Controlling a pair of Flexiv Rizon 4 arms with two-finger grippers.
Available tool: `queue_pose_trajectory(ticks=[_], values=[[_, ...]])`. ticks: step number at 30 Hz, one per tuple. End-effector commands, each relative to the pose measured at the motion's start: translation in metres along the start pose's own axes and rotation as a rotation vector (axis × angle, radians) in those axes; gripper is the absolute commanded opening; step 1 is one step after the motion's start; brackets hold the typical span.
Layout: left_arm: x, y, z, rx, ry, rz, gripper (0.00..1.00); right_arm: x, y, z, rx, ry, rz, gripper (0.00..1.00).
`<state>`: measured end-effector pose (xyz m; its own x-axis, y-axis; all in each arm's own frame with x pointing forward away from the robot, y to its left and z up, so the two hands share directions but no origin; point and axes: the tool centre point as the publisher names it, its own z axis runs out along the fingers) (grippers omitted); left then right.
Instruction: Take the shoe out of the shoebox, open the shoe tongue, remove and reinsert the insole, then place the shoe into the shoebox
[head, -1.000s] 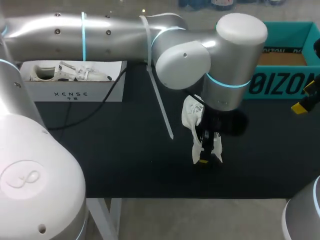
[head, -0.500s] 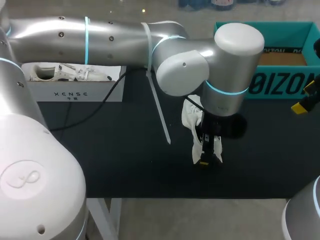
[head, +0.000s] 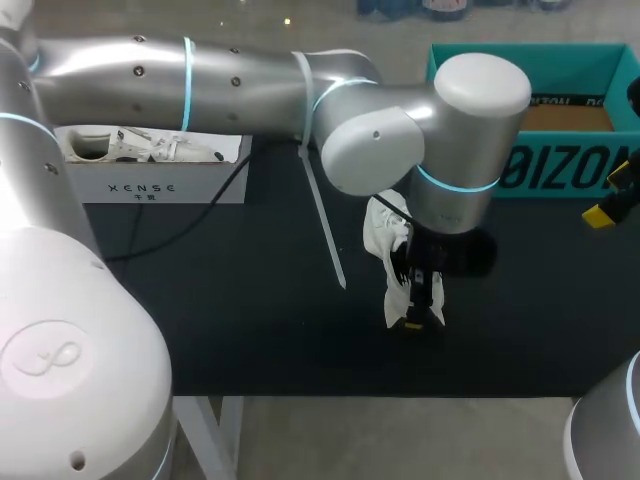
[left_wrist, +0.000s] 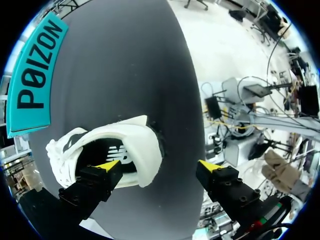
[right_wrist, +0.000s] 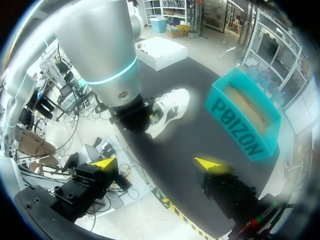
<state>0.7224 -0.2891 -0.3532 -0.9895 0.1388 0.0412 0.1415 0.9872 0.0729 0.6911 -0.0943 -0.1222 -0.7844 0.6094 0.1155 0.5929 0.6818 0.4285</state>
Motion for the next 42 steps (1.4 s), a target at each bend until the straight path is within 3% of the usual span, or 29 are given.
queue_pose_trajectory(ticks=[1, 18, 23, 31, 39, 41, 42], values=[[-0.0026, -0.0038, 0.0045, -0.003, 0.003, 0.001, 1.0, -0.0017, 0.0022, 0.0009, 0.005, 0.003, 0.001, 1.0], [-0.0061, -0.0053, 0.008, -0.021, -0.006, -0.007, 1.0, -0.0017, 0.0022, 0.0009, 0.005, 0.003, 0.001, 1.0], [-0.0082, -0.0053, 0.0081, -0.031, -0.015, -0.007, 0.71, -0.0017, 0.0022, 0.0009, 0.005, 0.003, 0.001, 1.0], [-0.0105, -0.0067, 0.0074, -0.031, -0.029, -0.014, 0.49, -0.0017, 0.0022, 0.0009, 0.005, 0.003, 0.001, 1.0], [-0.009, -0.0056, 0.0074, -0.036, -0.027, -0.026, 0.46, -0.0017, 0.0022, 0.0009, 0.005, 0.003, 0.001, 1.0], [-0.0087, -0.0051, 0.0075, -0.034, -0.027, -0.029, 0.5, -0.0017, 0.0022, 0.0009, 0.005, 0.003, 0.001, 1.0], [-0.0086, -0.005, 0.0075, -0.033, -0.026, -0.031, 0.61, -0.0017, 0.0022, 0.0009, 0.005, 0.003, 0.001, 1.0]])
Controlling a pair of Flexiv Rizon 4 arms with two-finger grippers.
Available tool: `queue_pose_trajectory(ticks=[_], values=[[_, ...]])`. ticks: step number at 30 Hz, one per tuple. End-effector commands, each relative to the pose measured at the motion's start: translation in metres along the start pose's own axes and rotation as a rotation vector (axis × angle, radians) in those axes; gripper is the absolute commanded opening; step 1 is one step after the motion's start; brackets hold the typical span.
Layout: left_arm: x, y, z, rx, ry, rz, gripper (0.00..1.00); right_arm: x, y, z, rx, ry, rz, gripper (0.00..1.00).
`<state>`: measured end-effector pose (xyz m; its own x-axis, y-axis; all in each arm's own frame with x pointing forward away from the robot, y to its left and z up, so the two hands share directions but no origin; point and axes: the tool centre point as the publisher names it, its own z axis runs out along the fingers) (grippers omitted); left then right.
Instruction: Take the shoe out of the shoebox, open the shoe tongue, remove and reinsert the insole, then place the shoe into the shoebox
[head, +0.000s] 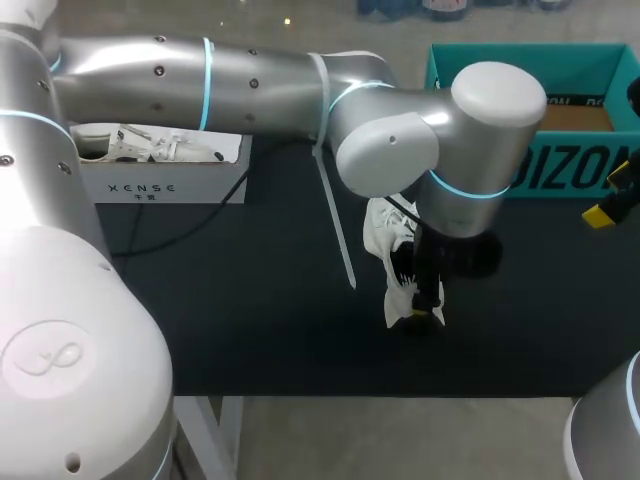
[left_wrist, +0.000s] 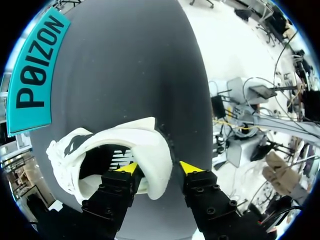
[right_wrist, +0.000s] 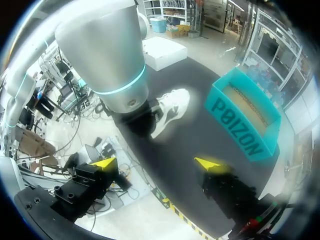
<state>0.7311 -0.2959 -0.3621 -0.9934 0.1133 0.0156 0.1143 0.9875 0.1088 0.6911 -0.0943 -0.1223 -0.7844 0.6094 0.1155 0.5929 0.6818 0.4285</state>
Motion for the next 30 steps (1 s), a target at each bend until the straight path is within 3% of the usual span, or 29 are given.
queue_pose_trajectory(ticks=[1, 5, 7, 19, 23, 30], values=[[0.0014, 0.0011, -0.0005, 0.003, -0.003, -0.005, 0.67, -0.0017, 0.0022, 0.0009, 0.005, 0.003, 0.001, 1.0], [0.002, 0.0006, -0.0003, 0.006, -0.008, -0.01, 0.67, -0.0017, 0.0022, 0.0009, 0.005, 0.003, 0.001, 1.0], [0.0023, 0.0002, -0.0004, 0.003, -0.012, -0.02, 0.51, -0.0017, 0.0022, 0.0009, 0.005, 0.003, 0.001, 1.0], [0.0017, -0.0017, -0.0024, -0.002, -0.027, -0.047, 0.22, -0.0017, 0.0022, 0.0009, 0.005, 0.003, 0.001, 1.0], [0.0034, -0.0019, -0.0037, 0.005, -0.02, -0.038, 0.0, -0.0017, 0.0022, 0.0009, 0.005, 0.003, 0.001, 1.0], [0.0093, -0.0009, -0.006, 0.009, 0.001, -0.016, 0.0, -0.0017, 0.0022, 0.0009, 0.005, 0.003, 0.001, 1.0]])
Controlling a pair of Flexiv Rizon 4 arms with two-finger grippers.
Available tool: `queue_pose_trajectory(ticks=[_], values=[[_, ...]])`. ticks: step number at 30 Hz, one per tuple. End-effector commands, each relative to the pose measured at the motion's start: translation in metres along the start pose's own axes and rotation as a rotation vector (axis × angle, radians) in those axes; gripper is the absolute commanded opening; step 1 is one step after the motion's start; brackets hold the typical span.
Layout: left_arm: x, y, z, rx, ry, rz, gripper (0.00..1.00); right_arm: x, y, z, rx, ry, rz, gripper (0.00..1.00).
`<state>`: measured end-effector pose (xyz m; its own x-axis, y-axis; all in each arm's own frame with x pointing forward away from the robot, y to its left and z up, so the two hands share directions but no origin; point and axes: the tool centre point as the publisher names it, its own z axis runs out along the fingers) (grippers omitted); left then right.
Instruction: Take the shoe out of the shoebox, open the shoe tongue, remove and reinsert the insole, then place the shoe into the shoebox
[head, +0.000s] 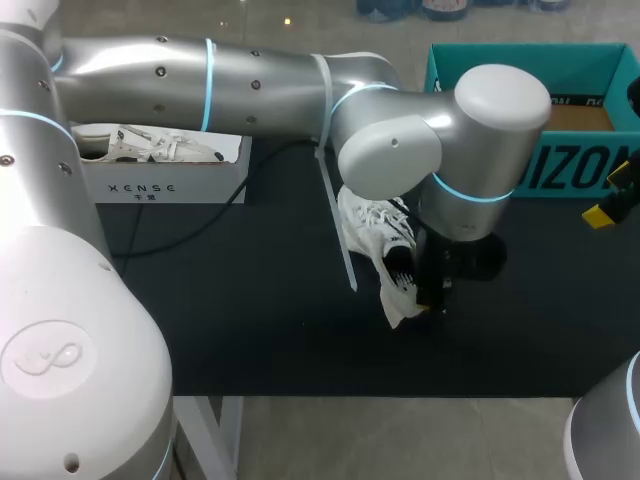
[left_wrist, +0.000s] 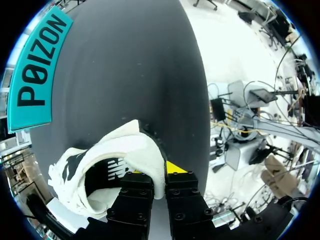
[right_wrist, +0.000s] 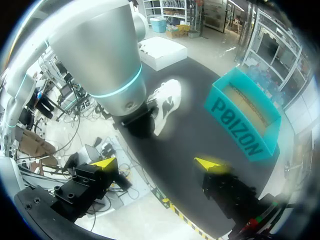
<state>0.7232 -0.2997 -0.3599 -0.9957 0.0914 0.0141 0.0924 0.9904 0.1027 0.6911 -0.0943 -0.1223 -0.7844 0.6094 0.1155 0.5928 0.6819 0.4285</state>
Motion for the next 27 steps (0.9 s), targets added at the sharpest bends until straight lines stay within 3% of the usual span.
queue_pose_trajectory(ticks=[1, 10, 12, 21, 27], values=[[0.003, 0.005, -0.005, 0.0, 0.004, 0.009, 0.0, -0.002, 0.002, 0.001, 0.005, 0.003, 0.001, 1.0], [0.002, 0.028, -0.023, -0.077, 0.056, 0.16, 0.0, -0.002, 0.002, 0.001, 0.005, 0.003, 0.001, 1.0], [0.001, 0.036, -0.028, -0.138, 0.072, 0.181, 0.0, -0.002, 0.002, 0.001, 0.005, 0.003, 0.001, 1.0], [-0.004, 0.082, -0.06, -0.175, 0.026, 0.36, 0.0, -0.002, 0.002, 0.001, 0.005, 0.003, 0.001, 1.0], [-0.008, 0.112, -0.07, -0.188, 0.0, 0.401, 0.0, -0.002, 0.002, 0.001, 0.005, 0.003, 0.001, 1.0]])
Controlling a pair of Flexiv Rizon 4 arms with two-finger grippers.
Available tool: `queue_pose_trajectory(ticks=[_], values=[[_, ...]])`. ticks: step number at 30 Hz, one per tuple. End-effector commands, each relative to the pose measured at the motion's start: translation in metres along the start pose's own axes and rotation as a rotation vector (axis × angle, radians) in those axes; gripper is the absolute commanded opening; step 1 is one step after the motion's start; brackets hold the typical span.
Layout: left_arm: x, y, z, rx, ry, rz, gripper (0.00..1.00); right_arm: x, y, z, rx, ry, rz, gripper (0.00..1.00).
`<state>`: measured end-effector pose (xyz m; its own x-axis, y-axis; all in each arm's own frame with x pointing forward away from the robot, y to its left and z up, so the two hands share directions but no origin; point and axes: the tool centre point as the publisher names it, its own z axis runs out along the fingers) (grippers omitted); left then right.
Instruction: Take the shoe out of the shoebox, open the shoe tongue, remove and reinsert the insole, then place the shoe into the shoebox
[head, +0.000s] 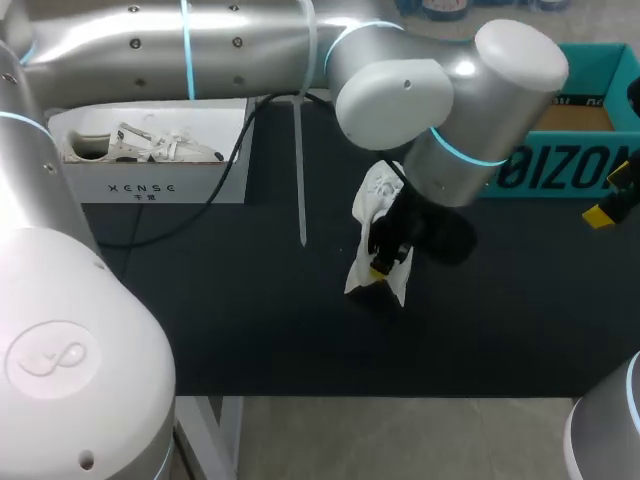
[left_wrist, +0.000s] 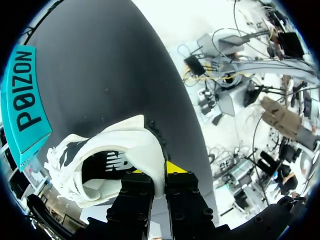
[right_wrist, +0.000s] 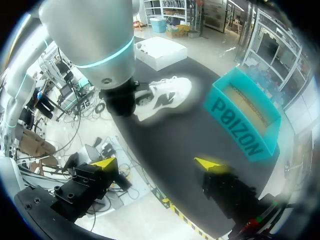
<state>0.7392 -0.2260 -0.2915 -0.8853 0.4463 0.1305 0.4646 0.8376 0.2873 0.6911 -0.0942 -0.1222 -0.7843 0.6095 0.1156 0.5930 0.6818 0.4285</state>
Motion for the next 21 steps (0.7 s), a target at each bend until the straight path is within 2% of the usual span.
queue_pose_trajectory(ticks=[1, 14, 21], values=[[0.014, 0.035, -0.002, 0.021, -0.046, -0.003, 0.0, -0.002, 0.002, 0.001, 0.005, 0.003, 0.001, 1.0], [0.039, 0.088, 0.005, -0.011, -0.059, -0.106, 0.0, -0.002, 0.002, 0.001, 0.005, 0.003, 0.001, 1.0], [0.041, 0.091, 0.003, -0.008, -0.061, -0.113, 0.0, -0.002, 0.002, 0.001, 0.005, 0.003, 0.001, 1.0]])
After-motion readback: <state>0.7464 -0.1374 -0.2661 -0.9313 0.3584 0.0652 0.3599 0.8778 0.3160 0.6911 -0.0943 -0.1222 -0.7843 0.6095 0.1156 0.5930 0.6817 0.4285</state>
